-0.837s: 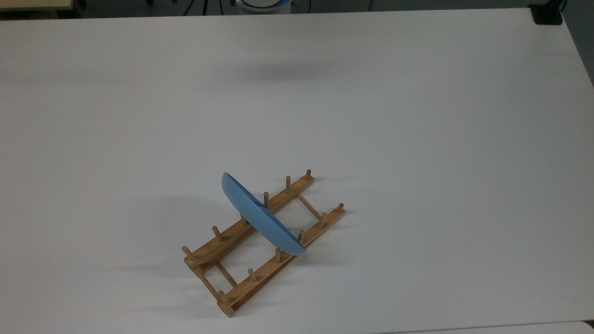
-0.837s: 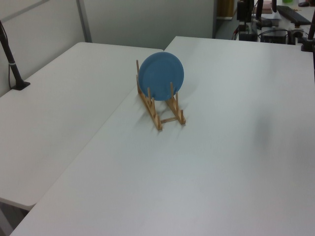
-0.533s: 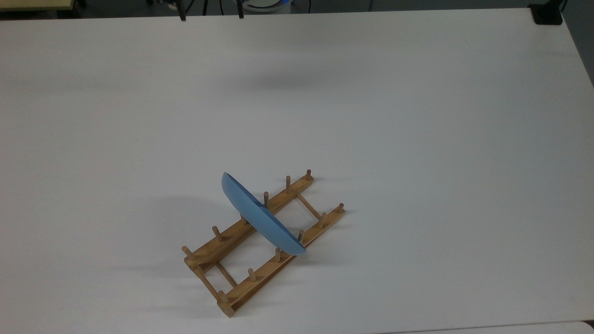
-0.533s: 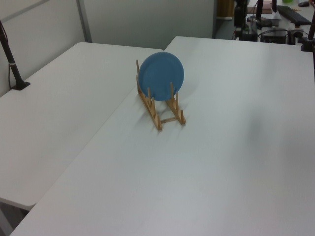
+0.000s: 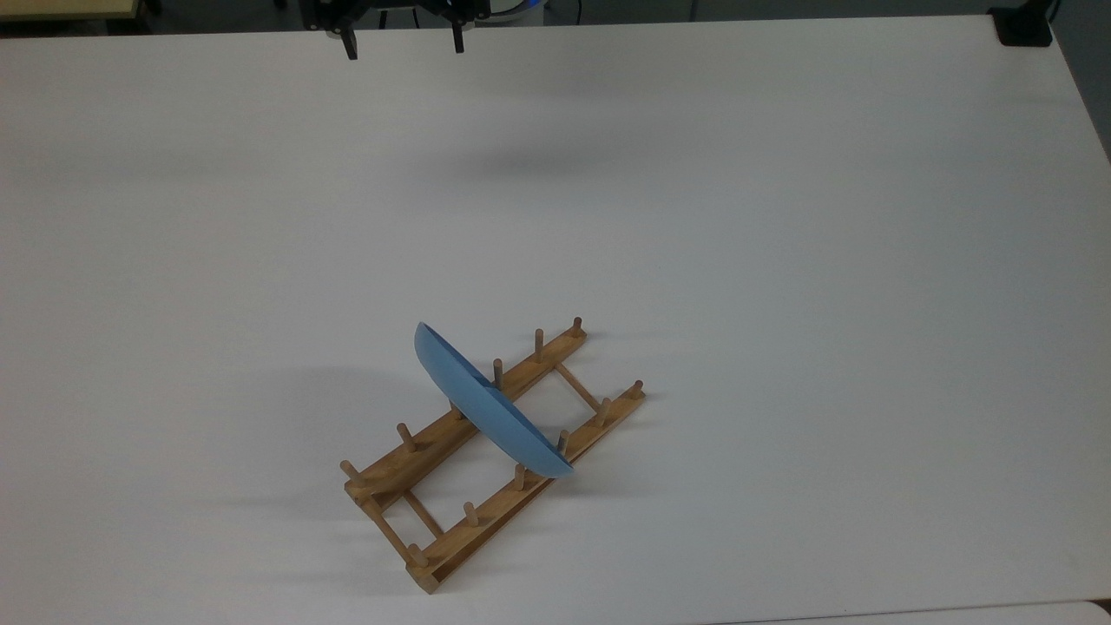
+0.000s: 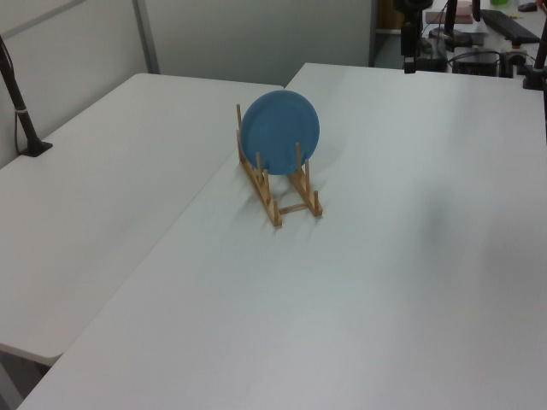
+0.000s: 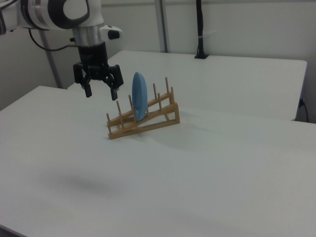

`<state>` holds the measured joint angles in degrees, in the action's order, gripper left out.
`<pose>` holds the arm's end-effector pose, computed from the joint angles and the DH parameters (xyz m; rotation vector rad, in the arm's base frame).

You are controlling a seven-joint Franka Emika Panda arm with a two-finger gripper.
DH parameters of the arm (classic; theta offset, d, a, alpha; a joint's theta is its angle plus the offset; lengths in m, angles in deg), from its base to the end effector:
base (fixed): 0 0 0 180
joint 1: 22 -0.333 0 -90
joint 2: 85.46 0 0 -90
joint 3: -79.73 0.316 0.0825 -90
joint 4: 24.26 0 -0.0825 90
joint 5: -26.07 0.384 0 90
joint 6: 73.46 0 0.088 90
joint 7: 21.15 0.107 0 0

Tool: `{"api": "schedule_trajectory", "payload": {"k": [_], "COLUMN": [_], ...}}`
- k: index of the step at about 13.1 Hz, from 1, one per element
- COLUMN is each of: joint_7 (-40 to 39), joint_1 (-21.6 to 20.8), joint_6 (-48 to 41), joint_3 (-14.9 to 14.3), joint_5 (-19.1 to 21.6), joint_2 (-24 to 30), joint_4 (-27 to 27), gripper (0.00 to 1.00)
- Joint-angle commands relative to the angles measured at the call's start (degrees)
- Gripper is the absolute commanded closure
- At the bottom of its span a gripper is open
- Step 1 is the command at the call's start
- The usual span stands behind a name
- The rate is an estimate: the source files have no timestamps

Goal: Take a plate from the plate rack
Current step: 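Move the open gripper toward the blue plate in the wooden rack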

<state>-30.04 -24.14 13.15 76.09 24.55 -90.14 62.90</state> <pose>0.5721 -0.0165 0.5969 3.1084 0.2001 -0.1459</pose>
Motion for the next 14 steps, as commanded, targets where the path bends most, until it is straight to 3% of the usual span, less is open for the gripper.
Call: {"api": "schedule_trajectory", "payload": {"k": [1,6,10,14], "joint_7": [-1.3,-0.7,1.7,10.0], "joint_1": [-0.6,-3.6,-5.8,-7.1], "joint_6": [0.8,5.6,14.3,29.0], "joint_3": [-0.4,-0.4,-0.5,-0.5], "joint_5": [-0.5,-1.2,-1.6,-10.2], "joint_2": [0.7,-0.6,-3.4,-6.8], "joint_4": [0.4,0.0,-0.1,-0.1], "gripper": [0.0,0.0,0.0,0.12]}}
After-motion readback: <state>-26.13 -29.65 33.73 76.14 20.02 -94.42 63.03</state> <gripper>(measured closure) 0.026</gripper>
